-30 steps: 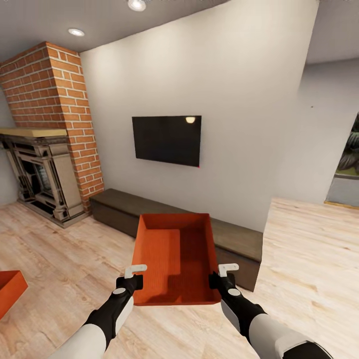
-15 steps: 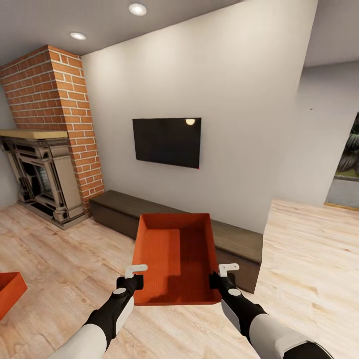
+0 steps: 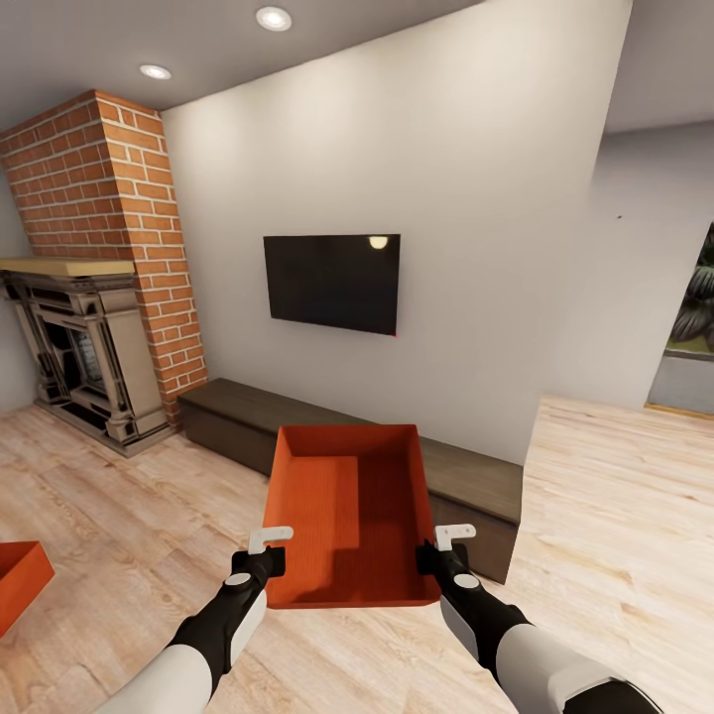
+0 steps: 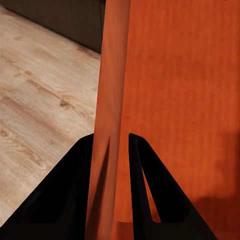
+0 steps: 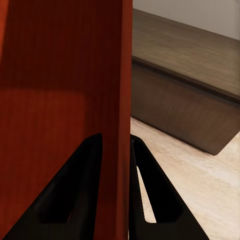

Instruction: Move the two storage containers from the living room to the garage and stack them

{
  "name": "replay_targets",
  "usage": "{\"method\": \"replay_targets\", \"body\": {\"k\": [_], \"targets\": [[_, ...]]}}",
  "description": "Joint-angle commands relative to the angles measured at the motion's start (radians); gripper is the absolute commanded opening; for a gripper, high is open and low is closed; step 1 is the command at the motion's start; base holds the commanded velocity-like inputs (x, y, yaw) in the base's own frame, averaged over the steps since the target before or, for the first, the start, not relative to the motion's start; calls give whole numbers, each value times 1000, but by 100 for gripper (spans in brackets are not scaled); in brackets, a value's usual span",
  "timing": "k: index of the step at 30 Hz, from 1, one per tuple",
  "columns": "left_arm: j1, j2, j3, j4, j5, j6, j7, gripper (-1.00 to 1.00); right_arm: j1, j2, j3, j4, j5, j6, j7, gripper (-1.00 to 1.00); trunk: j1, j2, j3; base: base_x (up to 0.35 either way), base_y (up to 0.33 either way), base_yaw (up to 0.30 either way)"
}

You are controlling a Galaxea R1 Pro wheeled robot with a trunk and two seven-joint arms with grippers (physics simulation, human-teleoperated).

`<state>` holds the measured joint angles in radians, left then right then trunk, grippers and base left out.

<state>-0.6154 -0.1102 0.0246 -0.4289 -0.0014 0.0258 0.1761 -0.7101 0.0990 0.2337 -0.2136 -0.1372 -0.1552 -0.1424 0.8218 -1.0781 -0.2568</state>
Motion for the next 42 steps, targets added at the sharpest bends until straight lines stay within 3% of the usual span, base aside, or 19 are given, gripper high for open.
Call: {"method": "replay_targets", "body": {"k": [1,3,42], "targets": [[-1,-5,24,-4,27,3,33,-100,0,1,-14,2,-13,-6,-63,-100,0,-1,-1,0,0,0],[-1,-5,25,-3,27,3,33,-100,0,1,-14,2,-13,-6,-63,-100,0,-1,-1,0,0,0],[-1,-5,28,-7,28,3,33,-100,0,1,-14,2,-14,-6,-63,-100,-149,272,121,0,0,0]]}}
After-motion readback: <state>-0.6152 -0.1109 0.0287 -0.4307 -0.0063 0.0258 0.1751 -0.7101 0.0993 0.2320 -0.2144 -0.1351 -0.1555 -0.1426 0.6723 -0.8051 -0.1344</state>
